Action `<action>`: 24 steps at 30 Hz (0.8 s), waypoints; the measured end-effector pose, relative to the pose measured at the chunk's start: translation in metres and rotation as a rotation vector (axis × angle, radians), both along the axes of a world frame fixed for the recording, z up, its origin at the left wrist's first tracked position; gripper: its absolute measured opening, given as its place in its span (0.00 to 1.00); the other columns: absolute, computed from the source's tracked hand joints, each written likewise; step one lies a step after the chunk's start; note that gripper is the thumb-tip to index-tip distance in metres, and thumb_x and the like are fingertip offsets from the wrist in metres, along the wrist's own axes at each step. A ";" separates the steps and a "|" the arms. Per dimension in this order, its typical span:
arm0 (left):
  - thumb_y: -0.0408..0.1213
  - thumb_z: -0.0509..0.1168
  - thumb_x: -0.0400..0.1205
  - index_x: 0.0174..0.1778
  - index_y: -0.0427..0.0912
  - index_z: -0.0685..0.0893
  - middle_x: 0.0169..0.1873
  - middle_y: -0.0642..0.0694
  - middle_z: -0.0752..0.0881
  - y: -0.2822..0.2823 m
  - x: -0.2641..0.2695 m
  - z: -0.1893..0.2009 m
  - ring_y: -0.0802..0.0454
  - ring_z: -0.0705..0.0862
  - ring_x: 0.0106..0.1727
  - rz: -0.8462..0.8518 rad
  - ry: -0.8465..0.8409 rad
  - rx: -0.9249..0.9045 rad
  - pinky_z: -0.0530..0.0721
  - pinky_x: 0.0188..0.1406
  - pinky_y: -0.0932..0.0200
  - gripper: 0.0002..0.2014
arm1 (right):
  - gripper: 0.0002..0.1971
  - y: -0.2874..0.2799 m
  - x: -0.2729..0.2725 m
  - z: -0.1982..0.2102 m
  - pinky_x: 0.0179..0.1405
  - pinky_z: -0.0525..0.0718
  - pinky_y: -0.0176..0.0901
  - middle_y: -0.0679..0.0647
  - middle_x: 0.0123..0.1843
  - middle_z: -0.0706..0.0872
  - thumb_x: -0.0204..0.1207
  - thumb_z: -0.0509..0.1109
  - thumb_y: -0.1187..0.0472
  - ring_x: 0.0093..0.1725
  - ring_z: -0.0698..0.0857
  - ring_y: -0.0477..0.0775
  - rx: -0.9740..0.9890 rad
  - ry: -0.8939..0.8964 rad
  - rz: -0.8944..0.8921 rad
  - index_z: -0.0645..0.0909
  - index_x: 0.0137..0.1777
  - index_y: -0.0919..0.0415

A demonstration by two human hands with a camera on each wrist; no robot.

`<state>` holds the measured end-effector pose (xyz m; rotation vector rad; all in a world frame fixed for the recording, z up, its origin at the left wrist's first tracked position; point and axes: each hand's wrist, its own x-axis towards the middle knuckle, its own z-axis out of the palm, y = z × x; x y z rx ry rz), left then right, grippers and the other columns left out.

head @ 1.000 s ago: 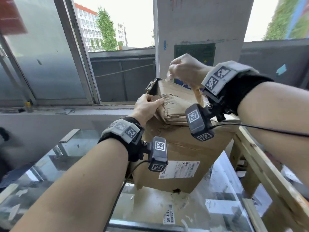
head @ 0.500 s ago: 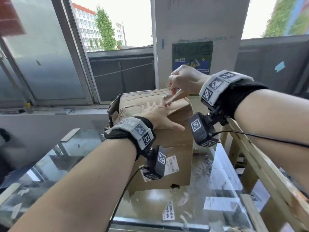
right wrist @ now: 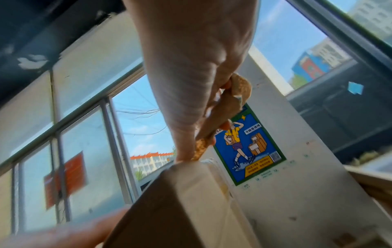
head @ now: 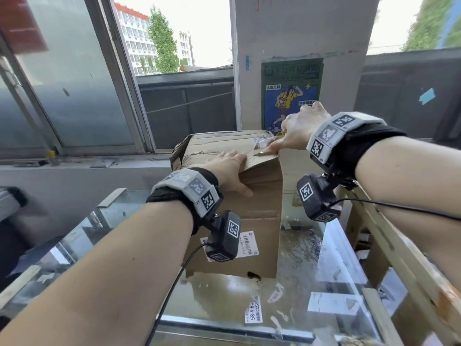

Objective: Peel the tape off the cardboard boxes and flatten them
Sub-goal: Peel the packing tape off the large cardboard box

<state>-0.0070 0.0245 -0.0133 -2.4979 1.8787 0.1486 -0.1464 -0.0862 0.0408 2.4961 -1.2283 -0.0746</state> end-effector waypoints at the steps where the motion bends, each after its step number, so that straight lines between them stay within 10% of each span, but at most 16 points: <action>1: 0.52 0.76 0.73 0.85 0.46 0.53 0.83 0.46 0.58 0.003 0.000 0.004 0.45 0.59 0.82 0.013 -0.005 0.023 0.62 0.78 0.49 0.50 | 0.29 0.000 -0.001 0.000 0.73 0.60 0.57 0.54 0.58 0.84 0.72 0.58 0.27 0.64 0.78 0.58 0.041 -0.080 0.010 0.80 0.51 0.52; 6: 0.67 0.74 0.66 0.65 0.47 0.73 0.58 0.50 0.79 0.003 -0.016 0.022 0.48 0.77 0.56 0.158 0.125 0.028 0.73 0.49 0.54 0.39 | 0.15 0.002 0.005 -0.001 0.38 0.72 0.42 0.53 0.38 0.82 0.73 0.74 0.46 0.41 0.78 0.51 0.531 -0.599 0.102 0.82 0.36 0.59; 9: 0.83 0.56 0.63 0.74 0.45 0.72 0.66 0.46 0.78 -0.008 -0.030 0.015 0.43 0.77 0.64 0.190 0.306 -0.118 0.71 0.60 0.54 0.53 | 0.12 0.008 0.015 -0.001 0.32 0.74 0.34 0.54 0.38 0.82 0.78 0.71 0.56 0.35 0.77 0.47 0.751 -0.844 0.166 0.82 0.35 0.60; 12: 0.88 0.48 0.50 0.82 0.51 0.61 0.78 0.40 0.69 -0.023 -0.032 0.003 0.34 0.67 0.77 0.221 0.355 -0.179 0.64 0.74 0.33 0.66 | 0.13 0.008 0.016 -0.007 0.19 0.71 0.26 0.54 0.42 0.86 0.81 0.68 0.58 0.31 0.76 0.43 0.848 -1.011 0.185 0.79 0.34 0.58; 15: 0.81 0.51 0.61 0.83 0.52 0.57 0.80 0.38 0.65 -0.022 -0.032 0.004 0.34 0.63 0.80 0.233 0.382 -0.091 0.60 0.77 0.36 0.56 | 0.13 0.000 0.011 -0.014 0.25 0.69 0.35 0.63 0.55 0.89 0.81 0.67 0.57 0.31 0.76 0.46 0.919 -1.194 0.166 0.79 0.34 0.58; 19: 0.62 0.55 0.82 0.76 0.46 0.69 0.72 0.41 0.77 -0.011 -0.027 0.012 0.42 0.75 0.70 0.171 0.426 -0.037 0.70 0.66 0.51 0.31 | 0.12 -0.002 0.008 -0.014 0.28 0.72 0.39 0.61 0.48 0.90 0.83 0.65 0.59 0.38 0.85 0.52 1.005 -1.543 0.140 0.74 0.37 0.57; 24: 0.63 0.51 0.84 0.83 0.55 0.60 0.81 0.46 0.66 -0.009 -0.021 0.013 0.45 0.65 0.80 0.128 0.384 -0.010 0.61 0.74 0.49 0.32 | 0.12 -0.002 0.012 -0.019 0.39 0.84 0.50 0.60 0.38 0.88 0.84 0.63 0.58 0.39 0.88 0.59 1.053 -1.713 0.142 0.72 0.37 0.57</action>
